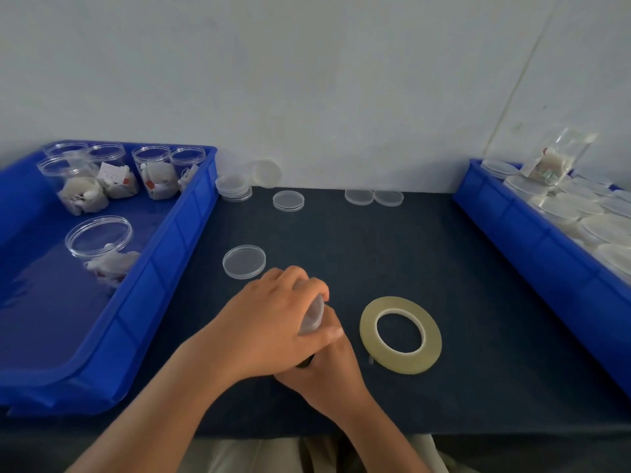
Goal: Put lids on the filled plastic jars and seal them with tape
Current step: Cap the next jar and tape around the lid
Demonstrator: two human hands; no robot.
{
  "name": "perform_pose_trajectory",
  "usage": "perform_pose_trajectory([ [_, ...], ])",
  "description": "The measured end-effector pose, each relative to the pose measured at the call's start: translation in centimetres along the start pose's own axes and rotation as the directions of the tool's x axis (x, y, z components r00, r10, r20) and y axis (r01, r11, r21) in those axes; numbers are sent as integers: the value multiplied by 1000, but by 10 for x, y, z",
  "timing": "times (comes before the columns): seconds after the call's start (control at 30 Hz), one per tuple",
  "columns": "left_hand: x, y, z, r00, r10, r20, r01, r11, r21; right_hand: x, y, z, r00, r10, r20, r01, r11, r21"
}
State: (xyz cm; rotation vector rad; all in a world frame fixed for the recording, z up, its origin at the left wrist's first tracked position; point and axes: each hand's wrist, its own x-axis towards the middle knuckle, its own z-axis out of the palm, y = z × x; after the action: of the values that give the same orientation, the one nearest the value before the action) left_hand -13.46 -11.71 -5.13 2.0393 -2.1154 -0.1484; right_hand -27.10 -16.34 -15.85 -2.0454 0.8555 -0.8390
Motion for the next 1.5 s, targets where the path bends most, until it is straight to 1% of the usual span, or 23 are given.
perform_pose_trajectory([
  [0.07, -1, 5, 2, 999, 19, -50, -19, 1000, 3, 1, 0, 0, 1000, 14, 2, -14, 1000, -12],
  [0.1, -2, 10, 7, 996, 5, -92, -3, 1000, 24, 1, 0, -1, 1000, 6, 14, -6, 999, -39],
  [0.2, -4, 24, 27, 973, -77, -215, 113, 981, 160, 2, -2, -3, 998, -11, 64, 20, 989, -144],
  [0.23, -5, 27, 31, 968, -98, -231, 142, 973, 184, 2, -2, -3, 998, -11, 60, 20, 988, -153],
  [0.3, -3, 27, 30, 966, -101, -238, 143, 976, 167, 1, -6, -4, 999, 2, 40, 5, 985, -175],
  [0.37, -1, 20, 24, 978, -71, -195, 92, 991, 96, 1, -9, -3, 999, 27, 32, -20, 981, -195],
  [0.47, -2, 7, 15, 994, 36, -103, -34, 999, 29, 2, -7, -3, 998, 59, 30, -56, 996, -71],
  [0.53, -3, 1, 8, 992, 116, -46, -119, 991, -61, 1, -5, -4, 998, 56, 43, -55, 998, -24],
  [0.6, -2, -5, 3, 979, 204, -24, -206, 967, -147, -1, -6, -8, 995, 50, 89, -51, 998, 19],
  [0.67, -1, -7, -1, 962, 272, -7, -266, 936, -229, -2, -7, -12, 989, 19, 145, -35, 993, 111],
  [0.77, -2, -12, -4, 954, 300, -17, -293, 916, -275, -3, -7, -15, 990, -31, 136, 4, 981, 195],
  [0.83, -7, -14, -5, 976, 215, -42, -219, 946, -238, -3, -7, -12, 995, -36, 94, 14, 974, 227],
  [0.9, -13, -15, -7, 996, 31, -86, -43, 989, -141, -4, -9, -10, 999, -2, 51, -9, 976, 219],
  [0.97, -21, -10, -9, 985, -132, -109, 126, 990, -62, -4, -10, -8, 999, 26, 25, -31, 981, 191],
  [1.0, -25, -6, -8, 982, -161, -96, 156, 986, -56, -5, -9, -7, 999, 34, 19, -37, 984, 175],
  [1.1, -31, 19, -1, 984, -164, -63, 156, 981, -112, -5, -10, -6, 998, 59, 29, -62, 994, 95],
  [1.13, -27, 28, 3, 981, -180, -76, 174, 981, -85, -4, -11, -5, 997, 66, 40, -68, 997, 41],
  [1.2, -14, 48, 10, 957, -273, -101, 277, 961, 26, -4, -10, -4, 997, 64, 52, -61, 996, -57],
  [1.27, -1, 61, 15, 928, -327, -177, 351, 927, 132, -5, -10, -4, 996, 68, 51, -62, 991, -120],
  [1.33, 5, 59, 23, 924, -271, -268, 328, 924, 195, -5, -8, -5, 998, 58, 32, -51, 983, -176],
  [1.37, 5, 53, 27, 927, -216, -306, 281, 941, 188, -4, -8, -6, 999, 34, 6, -32, 981, -191],
  [1.43, 3, 40, 32, 925, -95, -369, 157, 977, 142, -4, -8, -7, 999, 4, -41, -10, 986, -163],
  [1.5, 2, 29, 34, 916, -2, -402, 50, 993, 108, -2, -11, -8, 998, -5, -55, -2, 990, -138],
])
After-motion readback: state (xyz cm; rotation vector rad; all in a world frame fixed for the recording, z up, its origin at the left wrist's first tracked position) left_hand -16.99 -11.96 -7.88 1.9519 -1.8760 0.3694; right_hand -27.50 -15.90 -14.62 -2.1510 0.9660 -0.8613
